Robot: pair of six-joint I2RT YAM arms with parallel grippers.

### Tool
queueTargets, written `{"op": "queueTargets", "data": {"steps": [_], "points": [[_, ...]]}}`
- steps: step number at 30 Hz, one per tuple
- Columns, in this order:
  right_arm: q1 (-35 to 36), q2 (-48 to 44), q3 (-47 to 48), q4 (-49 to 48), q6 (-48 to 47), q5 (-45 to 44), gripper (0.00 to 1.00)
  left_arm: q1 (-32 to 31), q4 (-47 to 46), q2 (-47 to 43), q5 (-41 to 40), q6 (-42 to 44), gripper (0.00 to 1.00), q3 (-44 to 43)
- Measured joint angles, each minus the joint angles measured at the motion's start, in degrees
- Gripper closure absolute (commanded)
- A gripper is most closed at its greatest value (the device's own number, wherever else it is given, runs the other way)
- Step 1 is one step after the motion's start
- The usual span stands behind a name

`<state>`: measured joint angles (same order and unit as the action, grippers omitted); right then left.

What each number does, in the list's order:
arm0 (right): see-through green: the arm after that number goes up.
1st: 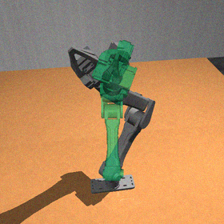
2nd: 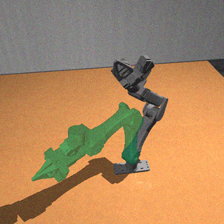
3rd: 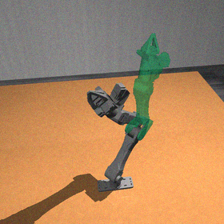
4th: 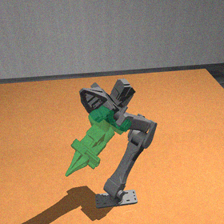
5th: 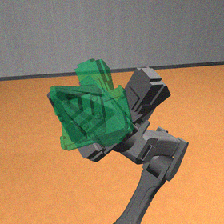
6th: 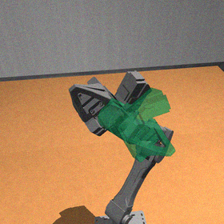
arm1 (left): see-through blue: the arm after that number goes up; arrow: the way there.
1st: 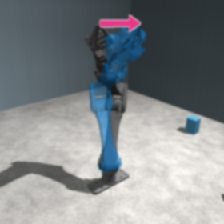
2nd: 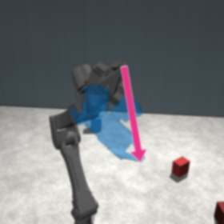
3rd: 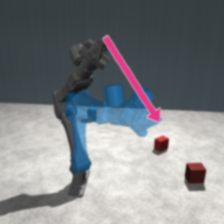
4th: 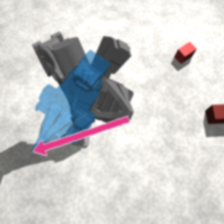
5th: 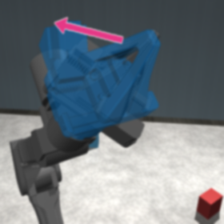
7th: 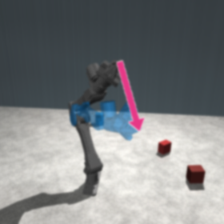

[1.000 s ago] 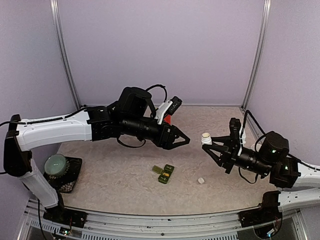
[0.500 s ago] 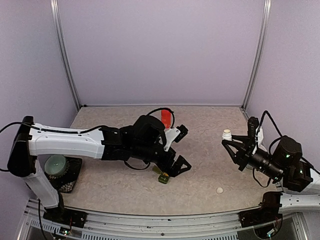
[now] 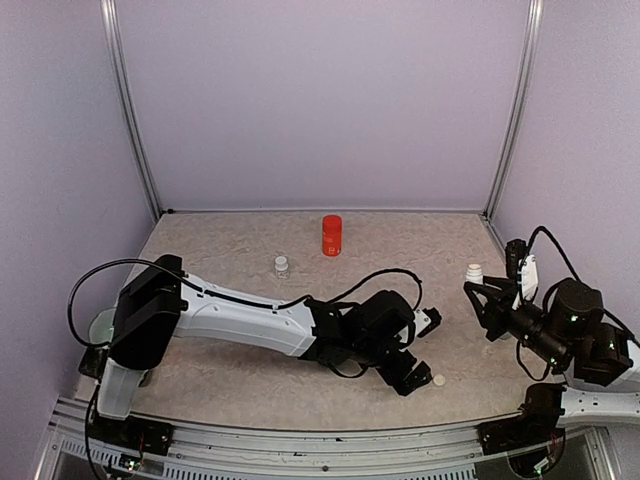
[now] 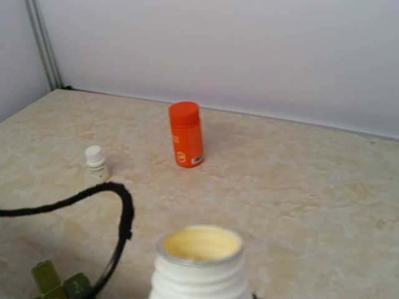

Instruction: Sort the pills into containers

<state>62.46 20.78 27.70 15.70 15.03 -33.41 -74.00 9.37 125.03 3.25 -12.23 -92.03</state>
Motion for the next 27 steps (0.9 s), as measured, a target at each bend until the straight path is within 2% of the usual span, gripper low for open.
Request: {"op": "queueTargets", "data": {"steps": [17, 27], "points": [[0.0, -1.0, 0.6, 0.9, 0.5, -1.8, 0.73, -3.5, 3.0, 14.6, -4.3, -0.6, 0.16, -17.2], [0.0, -1.0, 0.6, 0.9, 0.5, -1.8, 0.73, -3.9, 4.8, 19.5, -8.2, -0.5, 0.35, -22.5]]}}
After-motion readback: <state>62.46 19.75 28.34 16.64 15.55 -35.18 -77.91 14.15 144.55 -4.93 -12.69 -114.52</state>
